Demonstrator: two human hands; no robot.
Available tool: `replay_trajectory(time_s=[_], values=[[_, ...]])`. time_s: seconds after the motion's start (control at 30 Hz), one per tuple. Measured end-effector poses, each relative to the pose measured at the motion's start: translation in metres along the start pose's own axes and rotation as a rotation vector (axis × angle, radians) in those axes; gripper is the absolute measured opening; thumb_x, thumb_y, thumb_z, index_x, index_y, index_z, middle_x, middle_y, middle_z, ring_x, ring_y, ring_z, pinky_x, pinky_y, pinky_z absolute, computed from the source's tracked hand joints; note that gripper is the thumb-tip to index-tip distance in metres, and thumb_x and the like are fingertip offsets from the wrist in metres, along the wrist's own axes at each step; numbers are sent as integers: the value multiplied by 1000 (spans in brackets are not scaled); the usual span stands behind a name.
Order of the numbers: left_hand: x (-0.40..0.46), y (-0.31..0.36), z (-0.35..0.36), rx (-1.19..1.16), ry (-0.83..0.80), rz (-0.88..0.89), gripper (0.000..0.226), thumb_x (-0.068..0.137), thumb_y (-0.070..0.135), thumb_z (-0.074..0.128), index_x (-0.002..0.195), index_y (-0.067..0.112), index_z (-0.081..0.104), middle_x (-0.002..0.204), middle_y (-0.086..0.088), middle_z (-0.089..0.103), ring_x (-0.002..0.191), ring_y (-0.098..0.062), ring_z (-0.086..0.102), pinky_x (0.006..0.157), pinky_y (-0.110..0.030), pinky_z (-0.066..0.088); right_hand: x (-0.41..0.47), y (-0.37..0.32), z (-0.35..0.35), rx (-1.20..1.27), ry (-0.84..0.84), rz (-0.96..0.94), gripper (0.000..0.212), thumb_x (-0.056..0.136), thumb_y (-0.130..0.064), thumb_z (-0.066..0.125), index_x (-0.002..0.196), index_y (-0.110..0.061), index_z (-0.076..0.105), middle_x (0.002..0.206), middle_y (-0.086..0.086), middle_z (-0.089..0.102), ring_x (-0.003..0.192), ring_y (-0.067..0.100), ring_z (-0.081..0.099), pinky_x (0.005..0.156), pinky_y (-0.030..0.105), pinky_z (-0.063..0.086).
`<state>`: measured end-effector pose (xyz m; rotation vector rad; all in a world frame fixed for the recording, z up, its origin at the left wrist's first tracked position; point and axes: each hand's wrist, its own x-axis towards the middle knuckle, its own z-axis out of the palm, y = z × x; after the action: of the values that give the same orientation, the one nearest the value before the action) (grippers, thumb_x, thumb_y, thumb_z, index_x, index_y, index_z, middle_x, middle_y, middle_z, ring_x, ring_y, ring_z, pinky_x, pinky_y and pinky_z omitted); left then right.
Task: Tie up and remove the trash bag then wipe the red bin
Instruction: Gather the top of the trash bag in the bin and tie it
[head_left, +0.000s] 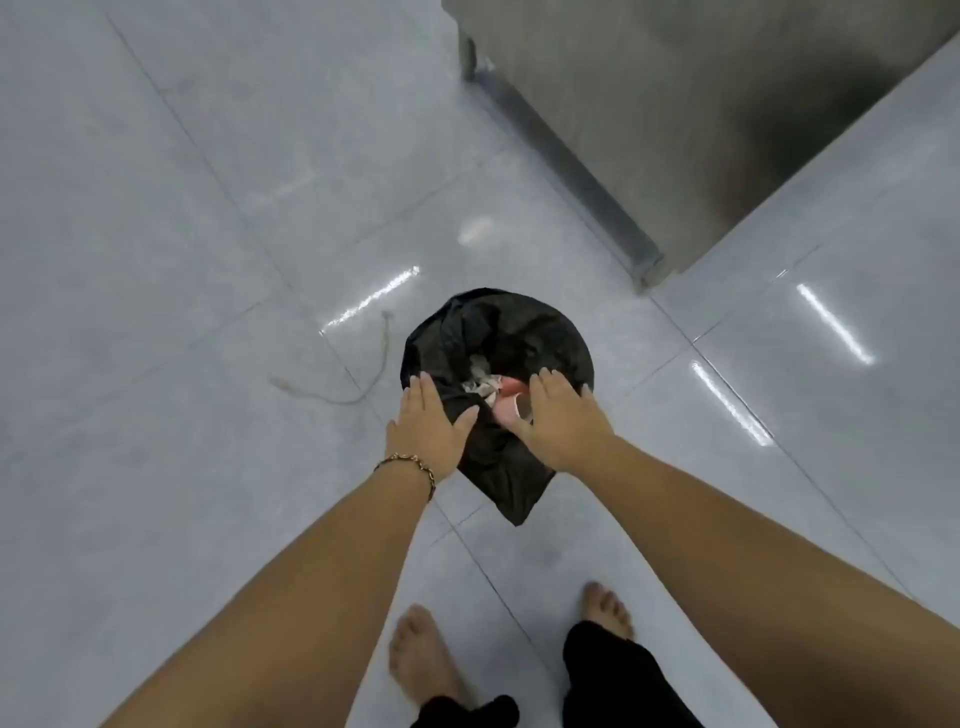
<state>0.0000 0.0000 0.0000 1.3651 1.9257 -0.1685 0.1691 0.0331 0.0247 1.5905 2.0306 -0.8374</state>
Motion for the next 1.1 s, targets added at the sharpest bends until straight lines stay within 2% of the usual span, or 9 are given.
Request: replay_trajectory(time_s=[0.17,0.23,0.3,0.37,0.47,0.6,0.73,0.9,1.1], values=[[79,-11,5,-70,215,40,77,93,54,34,150,9,10,159,-8,10,145,-24,16,112,-49,30,74,0,11,-7,153,-54,75,96,-56,23,151,-6,11,161,10,10,148,23,6,119,48,8],[110,-8,0,-82,288,68,69,94,52,32,146,8,21,154,-13,24,141,-29,25,109,-50,33,104,-2,8,-30,284,-78,68,98,-52,26,148,-6,23,157,13,24,145,26,19,116,49,18],[138,-2,-12,-168,329,53,63,95,51,29,142,8,30,145,-17,38,134,-33,35,107,-49,34,127,-3,-3,-78,464,-104,56,98,-47,31,135,-7,43,140,13,46,128,31,42,103,47,33],[166,2,-20,-265,273,2,64,97,50,25,144,8,29,148,-17,36,135,-34,35,113,-45,27,151,-3,-9,-124,610,-143,47,98,-43,34,122,-8,53,123,10,57,112,31,51,90,44,39],[191,10,-31,-222,89,0,64,100,47,17,142,2,35,150,-19,34,138,-31,33,113,-37,23,181,-5,-13,-179,735,-228,40,99,-39,36,112,-9,60,113,9,61,104,31,53,82,41,38],[196,18,-32,-92,68,71,51,103,33,24,131,-1,50,140,-21,47,129,-31,43,104,-32,32,200,-8,-11,-207,739,-263,41,99,-37,35,113,-8,61,114,11,61,106,32,53,83,41,37],[199,11,-29,-156,248,70,37,93,32,52,87,-2,65,111,-24,66,104,-36,59,77,-31,43,194,-4,-3,-199,697,-258,39,99,-38,35,107,-9,60,111,10,61,104,32,53,83,40,37],[170,27,-46,-274,515,257,16,87,19,57,91,6,65,97,-12,67,92,-28,59,70,-26,37,182,-2,-16,-136,644,-266,37,97,-38,39,118,-12,55,118,9,59,107,29,53,87,41,39],[139,47,-64,-194,574,517,10,85,17,61,90,11,66,96,-8,66,92,-24,58,75,-27,41,167,-6,-53,54,666,-248,55,85,-16,52,138,-15,40,137,7,46,124,28,44,100,42,35]])
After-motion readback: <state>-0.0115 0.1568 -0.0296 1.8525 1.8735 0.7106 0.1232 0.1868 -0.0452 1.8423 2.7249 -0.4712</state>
